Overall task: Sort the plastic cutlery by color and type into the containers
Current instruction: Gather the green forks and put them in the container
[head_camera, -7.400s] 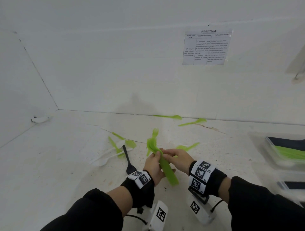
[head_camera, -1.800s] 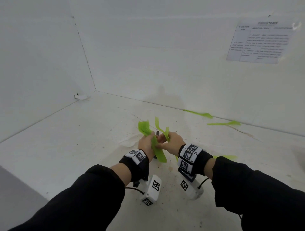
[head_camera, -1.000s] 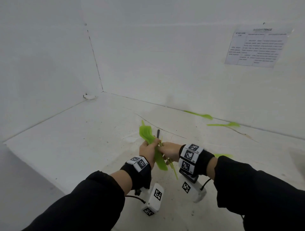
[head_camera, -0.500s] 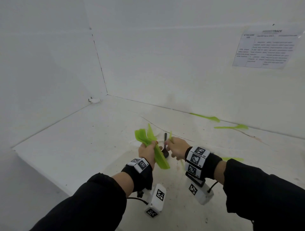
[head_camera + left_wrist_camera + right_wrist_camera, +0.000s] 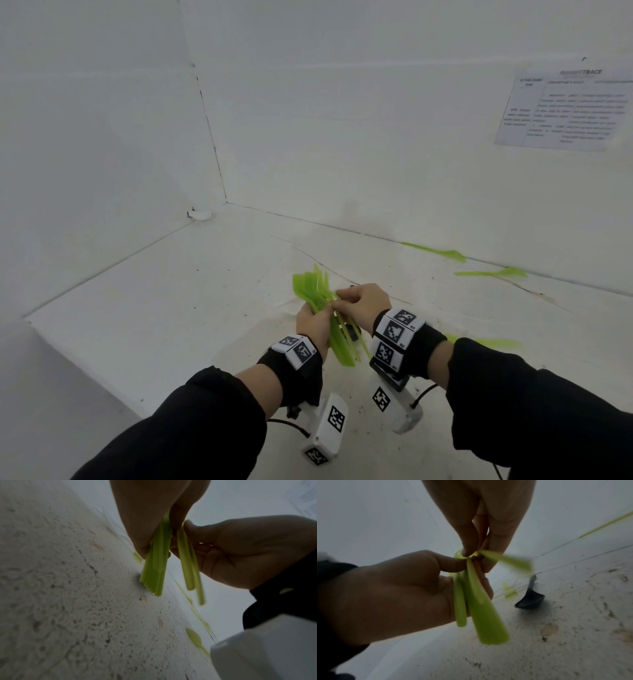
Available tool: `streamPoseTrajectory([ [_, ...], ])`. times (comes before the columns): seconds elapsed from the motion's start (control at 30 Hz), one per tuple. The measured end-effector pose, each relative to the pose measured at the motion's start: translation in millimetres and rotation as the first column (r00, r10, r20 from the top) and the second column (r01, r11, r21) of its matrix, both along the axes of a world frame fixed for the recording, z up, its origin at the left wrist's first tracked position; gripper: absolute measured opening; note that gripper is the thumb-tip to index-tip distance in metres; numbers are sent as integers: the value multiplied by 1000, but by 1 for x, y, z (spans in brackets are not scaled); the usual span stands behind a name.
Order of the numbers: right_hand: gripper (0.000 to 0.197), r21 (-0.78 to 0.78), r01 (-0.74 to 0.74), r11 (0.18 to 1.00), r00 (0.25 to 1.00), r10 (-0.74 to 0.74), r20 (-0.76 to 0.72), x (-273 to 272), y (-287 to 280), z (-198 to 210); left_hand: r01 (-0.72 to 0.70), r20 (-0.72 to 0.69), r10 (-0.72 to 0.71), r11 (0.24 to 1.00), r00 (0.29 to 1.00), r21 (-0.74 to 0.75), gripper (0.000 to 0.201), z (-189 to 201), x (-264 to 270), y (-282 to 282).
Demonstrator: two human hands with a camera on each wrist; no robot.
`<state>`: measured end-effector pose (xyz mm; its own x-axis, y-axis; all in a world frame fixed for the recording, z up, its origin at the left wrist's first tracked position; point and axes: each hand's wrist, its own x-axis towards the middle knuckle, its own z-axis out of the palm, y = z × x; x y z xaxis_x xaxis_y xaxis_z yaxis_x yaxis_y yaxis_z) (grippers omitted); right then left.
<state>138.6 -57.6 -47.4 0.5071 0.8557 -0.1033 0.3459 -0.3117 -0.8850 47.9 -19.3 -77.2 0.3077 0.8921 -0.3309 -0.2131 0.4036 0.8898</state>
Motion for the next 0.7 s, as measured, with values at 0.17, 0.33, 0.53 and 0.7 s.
streamPoseTrajectory([
  [0.17, 31, -15, -1, 1000, 996, 2, 94, -3, 4, 1, 71, 72, -67, 996, 995, -60, 20, 1, 1, 2],
  [0.33, 28, -54, -2, 999, 996, 7, 86, -2, 11, 1, 153, 124, -139, 982, 983, -113, 34, -4, 6, 7],
  [0.53, 24, -96, 2, 995, 996, 7, 88, 0, 20, -12, 182, 200, -140, 961, 970, -208, 32, -5, 3, 15],
  [0.7, 24, -49, 13, 999, 1000, -13, 9, 0, 25, -17, 175, 242, -128, 967, 962, -184, 39, -9, -3, 22],
])
